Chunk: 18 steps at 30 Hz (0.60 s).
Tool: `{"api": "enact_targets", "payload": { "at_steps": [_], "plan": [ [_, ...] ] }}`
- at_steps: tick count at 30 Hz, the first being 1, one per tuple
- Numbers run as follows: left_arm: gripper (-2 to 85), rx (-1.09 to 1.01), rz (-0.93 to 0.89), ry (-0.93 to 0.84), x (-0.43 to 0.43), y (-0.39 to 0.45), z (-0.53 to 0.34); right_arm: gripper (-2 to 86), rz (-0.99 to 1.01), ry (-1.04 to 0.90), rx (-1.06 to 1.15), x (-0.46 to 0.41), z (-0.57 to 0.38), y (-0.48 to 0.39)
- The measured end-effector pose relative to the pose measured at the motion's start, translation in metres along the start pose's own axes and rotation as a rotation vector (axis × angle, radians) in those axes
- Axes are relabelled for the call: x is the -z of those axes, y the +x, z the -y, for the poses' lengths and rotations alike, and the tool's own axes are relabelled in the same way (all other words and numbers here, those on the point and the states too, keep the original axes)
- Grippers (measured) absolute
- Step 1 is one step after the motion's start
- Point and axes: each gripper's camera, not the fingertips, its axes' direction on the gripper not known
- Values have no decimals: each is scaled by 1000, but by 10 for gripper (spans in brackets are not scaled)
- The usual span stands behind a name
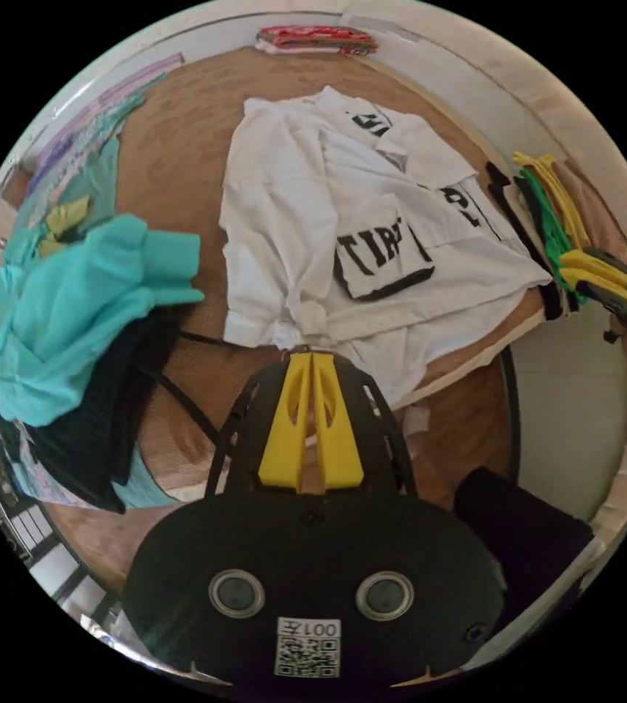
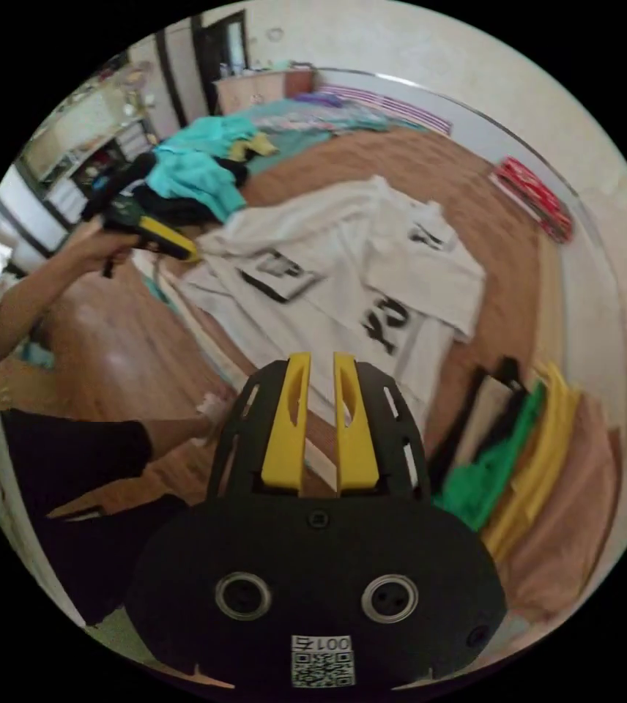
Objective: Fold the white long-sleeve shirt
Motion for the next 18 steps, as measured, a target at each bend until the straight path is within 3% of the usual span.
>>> {"api": "enact_targets", "payload": {
  "at_steps": [2,6,12,18],
  "plan": [
    [-8,-31,-29,50,8,-9,5,70,172,47,140,-24,39,-23],
    [-9,-135,-143,87,8,-31,25,82,206,101,252,-61,92,-38],
    [-8,-115,-285,180,-3,-69,30,31,424,-37,206,-133,143,-27],
    [15,81,-336,226,-2,-101,-27,10,439,82,27,-126,136,10]
  ]
}}
